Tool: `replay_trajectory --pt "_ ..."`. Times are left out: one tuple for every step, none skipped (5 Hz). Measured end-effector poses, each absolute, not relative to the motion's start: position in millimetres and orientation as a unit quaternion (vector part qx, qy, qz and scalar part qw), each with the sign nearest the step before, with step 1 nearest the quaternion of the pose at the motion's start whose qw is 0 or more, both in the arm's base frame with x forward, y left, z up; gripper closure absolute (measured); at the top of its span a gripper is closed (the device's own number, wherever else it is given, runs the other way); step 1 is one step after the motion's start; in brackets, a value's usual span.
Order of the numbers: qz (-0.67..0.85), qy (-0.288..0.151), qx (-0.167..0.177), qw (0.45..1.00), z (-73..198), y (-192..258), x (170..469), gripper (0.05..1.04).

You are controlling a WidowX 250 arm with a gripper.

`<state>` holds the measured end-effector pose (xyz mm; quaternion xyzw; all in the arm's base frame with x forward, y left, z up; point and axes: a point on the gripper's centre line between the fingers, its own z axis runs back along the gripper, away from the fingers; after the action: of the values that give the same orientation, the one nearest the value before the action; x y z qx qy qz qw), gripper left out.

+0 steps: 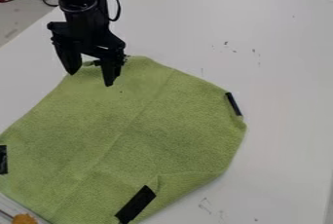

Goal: Fold the cloth from right to left

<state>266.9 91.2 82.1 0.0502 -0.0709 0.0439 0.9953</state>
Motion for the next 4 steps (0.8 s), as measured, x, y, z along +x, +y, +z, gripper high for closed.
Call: replay_trajectory --pt "0.045 -0.057 0.046 0.996 75 90 264 0.083" --pt "0.007 -0.065 0.050 0.997 83 63 281 0.083" --pt "-0.044 -0.088 0.033 0.995 85 30 304 0.083" --pt "-0.085 -0.100 0.024 0.991 86 -5 322 0.083"
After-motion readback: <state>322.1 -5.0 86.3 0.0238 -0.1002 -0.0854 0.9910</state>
